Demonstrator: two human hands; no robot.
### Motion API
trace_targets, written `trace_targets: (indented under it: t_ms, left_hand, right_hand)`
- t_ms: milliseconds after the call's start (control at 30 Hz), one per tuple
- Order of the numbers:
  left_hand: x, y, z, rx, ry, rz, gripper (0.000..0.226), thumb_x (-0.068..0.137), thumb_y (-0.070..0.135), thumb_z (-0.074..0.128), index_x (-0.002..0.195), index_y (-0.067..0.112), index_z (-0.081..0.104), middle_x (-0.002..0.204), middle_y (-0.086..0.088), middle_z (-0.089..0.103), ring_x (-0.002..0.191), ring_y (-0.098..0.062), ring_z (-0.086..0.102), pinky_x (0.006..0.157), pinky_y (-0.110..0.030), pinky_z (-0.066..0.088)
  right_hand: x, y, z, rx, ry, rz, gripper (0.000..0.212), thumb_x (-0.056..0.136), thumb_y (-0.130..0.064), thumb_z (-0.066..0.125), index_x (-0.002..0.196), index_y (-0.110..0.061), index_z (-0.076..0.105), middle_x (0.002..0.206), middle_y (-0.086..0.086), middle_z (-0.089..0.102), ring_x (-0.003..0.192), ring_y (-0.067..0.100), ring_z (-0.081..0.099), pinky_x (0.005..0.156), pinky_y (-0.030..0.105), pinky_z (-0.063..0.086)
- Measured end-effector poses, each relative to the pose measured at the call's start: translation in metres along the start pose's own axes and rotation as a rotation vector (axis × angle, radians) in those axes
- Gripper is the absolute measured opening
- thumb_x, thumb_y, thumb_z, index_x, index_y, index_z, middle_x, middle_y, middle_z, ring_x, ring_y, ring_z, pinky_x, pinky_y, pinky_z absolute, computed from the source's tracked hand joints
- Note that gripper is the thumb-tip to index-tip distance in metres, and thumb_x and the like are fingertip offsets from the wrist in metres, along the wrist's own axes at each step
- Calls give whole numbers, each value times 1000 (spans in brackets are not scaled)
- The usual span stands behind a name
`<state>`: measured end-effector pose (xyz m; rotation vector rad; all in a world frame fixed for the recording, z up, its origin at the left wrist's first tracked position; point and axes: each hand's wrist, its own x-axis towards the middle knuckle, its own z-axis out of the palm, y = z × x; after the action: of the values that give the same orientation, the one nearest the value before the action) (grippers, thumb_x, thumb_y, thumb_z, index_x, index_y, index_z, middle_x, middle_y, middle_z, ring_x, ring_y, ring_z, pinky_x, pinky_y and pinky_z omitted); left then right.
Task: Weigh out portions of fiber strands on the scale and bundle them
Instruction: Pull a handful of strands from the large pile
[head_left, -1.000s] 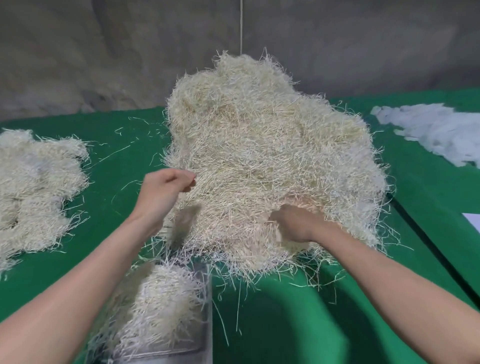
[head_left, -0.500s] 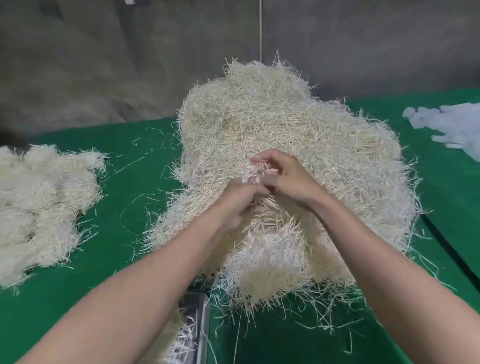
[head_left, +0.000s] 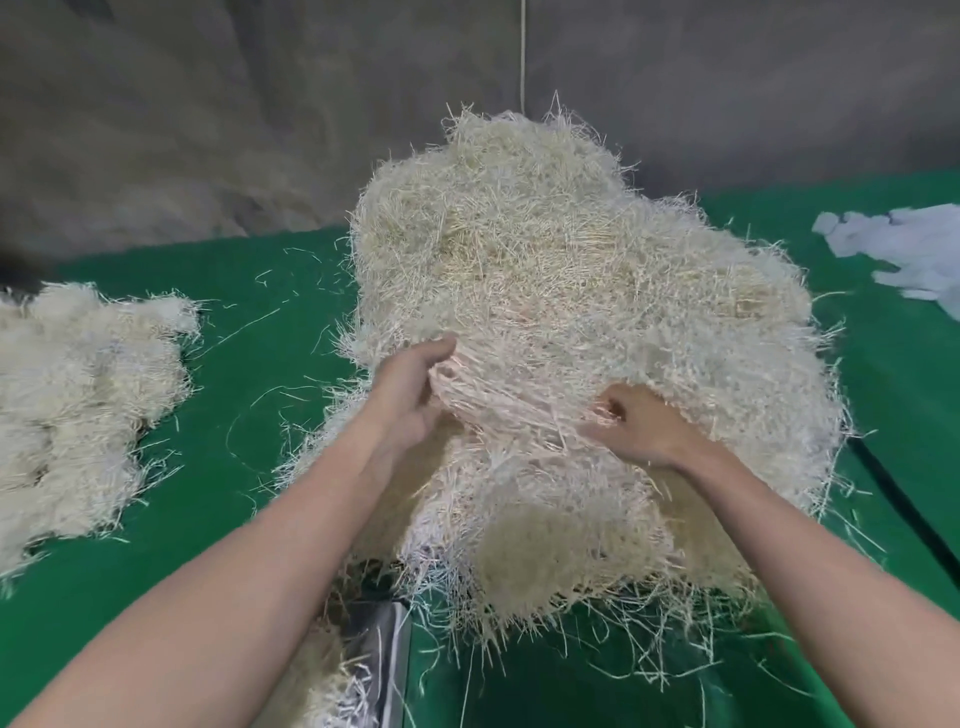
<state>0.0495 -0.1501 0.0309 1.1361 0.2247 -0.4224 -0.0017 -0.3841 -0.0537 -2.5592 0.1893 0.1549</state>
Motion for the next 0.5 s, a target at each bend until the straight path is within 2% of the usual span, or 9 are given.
trace_targets:
  t_ms: [100,133,200,233,267,333,400,433,500]
  left_hand:
    - [-3,18,-17,169,155,167,6,91,5,56,95,2,58,59,0,63,46,-5,57,51,-20,52]
    - [-3,21,-20,251,180,215,3,90,6,58,90,3,58,59,-1,62,46,-6,55,56,-20,52]
    - [-1,20,-23,387,161,253,9,87,12,62,85,4,57,84,-7,65,73,-15,59,88,-32,50]
    - [-1,19,-22,452,142,246,12,87,16,62,88,5,58,98,-6,65,88,-18,59,98,-35,44]
    - [-1,18,-20,504,117,243,14,87,21,62,90,8,59,104,-2,63,96,-18,57,99,-37,43]
    - [-2,18,-16,564,81,290,18,88,31,61,88,12,60,87,2,61,82,-13,55,77,-30,50]
    - [-5,21,-12,589,78,412,25,90,35,60,74,16,57,65,6,51,56,-5,47,56,-21,44]
    - [-6,23,-12,600,76,459,27,90,34,60,70,16,56,60,6,50,49,-5,45,51,-19,42]
    - [-6,29,-15,563,109,500,24,92,24,58,73,10,60,63,1,54,52,-11,45,51,-24,41]
  right_hand:
    - [-8,4,-10,-177,4,21,29,89,-38,59,103,-14,50,98,5,57,87,18,49,77,29,40]
    - [-12,-3,-15,-194,15,-6,27,89,-37,60,103,-16,50,99,4,58,86,17,49,76,28,40]
    - [-21,-37,-27,-124,105,-100,23,86,-40,62,99,-27,47,87,-9,54,78,11,52,69,26,40]
    - [-27,-60,-34,-81,206,-175,23,85,-42,62,97,-33,45,82,-17,49,72,5,51,64,22,41]
    - [-31,-83,-39,-59,313,-269,23,83,-43,61,95,-36,43,79,-23,45,69,-1,50,60,17,39]
    - [-33,-121,-40,-24,366,-413,19,81,-41,60,90,-33,45,80,-23,46,71,-5,47,60,15,39]
    - [-26,-145,-25,-4,222,-467,17,83,-33,61,86,-27,46,80,-15,48,71,2,46,64,22,40]
    - [-20,-152,-16,19,154,-472,17,84,-27,61,82,-25,45,77,-12,47,68,5,43,64,25,39]
    - [-6,-157,-4,90,117,-474,25,86,-16,60,73,-26,41,72,-9,44,64,8,40,62,26,38]
